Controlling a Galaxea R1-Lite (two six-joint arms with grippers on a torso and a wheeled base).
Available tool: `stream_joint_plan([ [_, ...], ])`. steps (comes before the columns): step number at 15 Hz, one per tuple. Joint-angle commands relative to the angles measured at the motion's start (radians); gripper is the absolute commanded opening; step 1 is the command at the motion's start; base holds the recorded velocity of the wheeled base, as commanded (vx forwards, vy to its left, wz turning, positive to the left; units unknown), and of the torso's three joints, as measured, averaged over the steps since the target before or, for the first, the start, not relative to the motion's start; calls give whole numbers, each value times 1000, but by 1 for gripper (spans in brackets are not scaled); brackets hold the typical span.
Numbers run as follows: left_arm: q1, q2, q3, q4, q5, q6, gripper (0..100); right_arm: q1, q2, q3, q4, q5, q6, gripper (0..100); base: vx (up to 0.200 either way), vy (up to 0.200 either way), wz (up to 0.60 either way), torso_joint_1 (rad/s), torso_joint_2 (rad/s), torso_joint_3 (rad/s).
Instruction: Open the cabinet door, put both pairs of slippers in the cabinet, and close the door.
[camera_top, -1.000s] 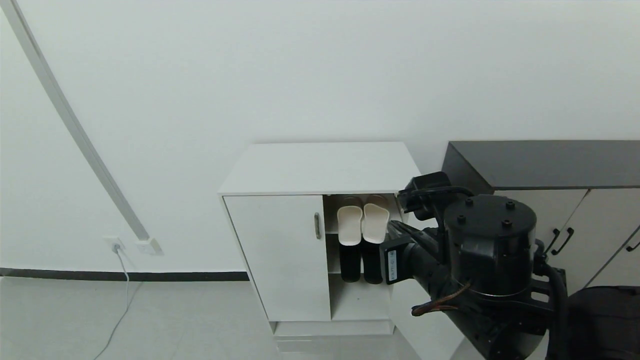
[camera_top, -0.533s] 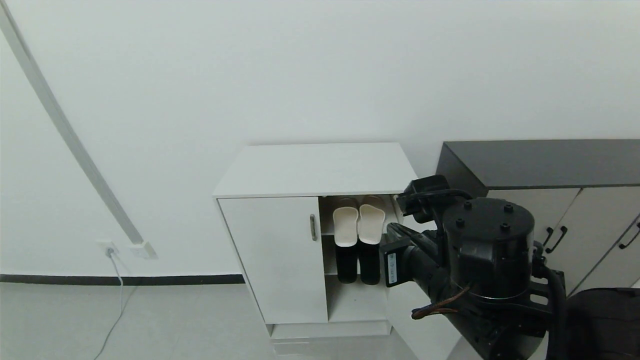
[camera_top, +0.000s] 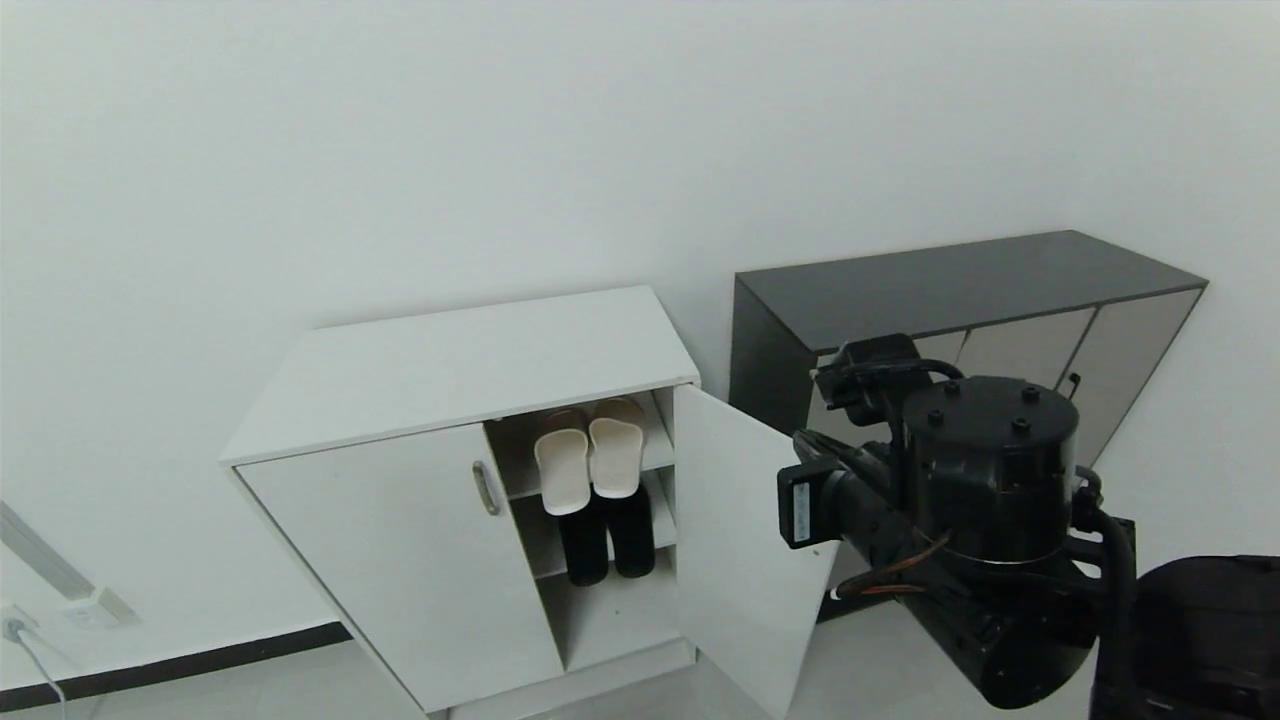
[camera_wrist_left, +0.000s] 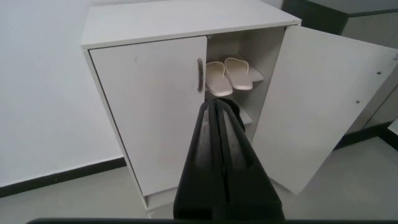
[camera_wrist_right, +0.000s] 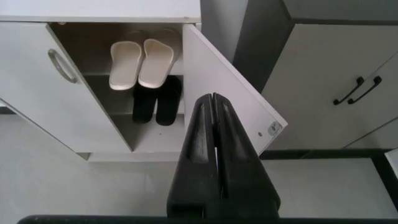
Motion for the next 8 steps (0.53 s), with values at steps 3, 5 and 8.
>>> stream_joint_plan([
  [3, -1, 1, 0, 0, 1, -1, 0, -10, 10, 2, -13, 0, -12, 0, 0, 0, 0, 0, 0, 0],
  [5, -1, 1, 0, 0, 1, -2, 0, -13, 10, 3, -19, 0, -14, 0, -200, 0, 0, 5, 10, 2],
  [8, -1, 1, 0, 0, 1, -1, 0, -23, 12, 3, -19, 0, -31, 0, -133, 0, 0, 5, 6, -3],
])
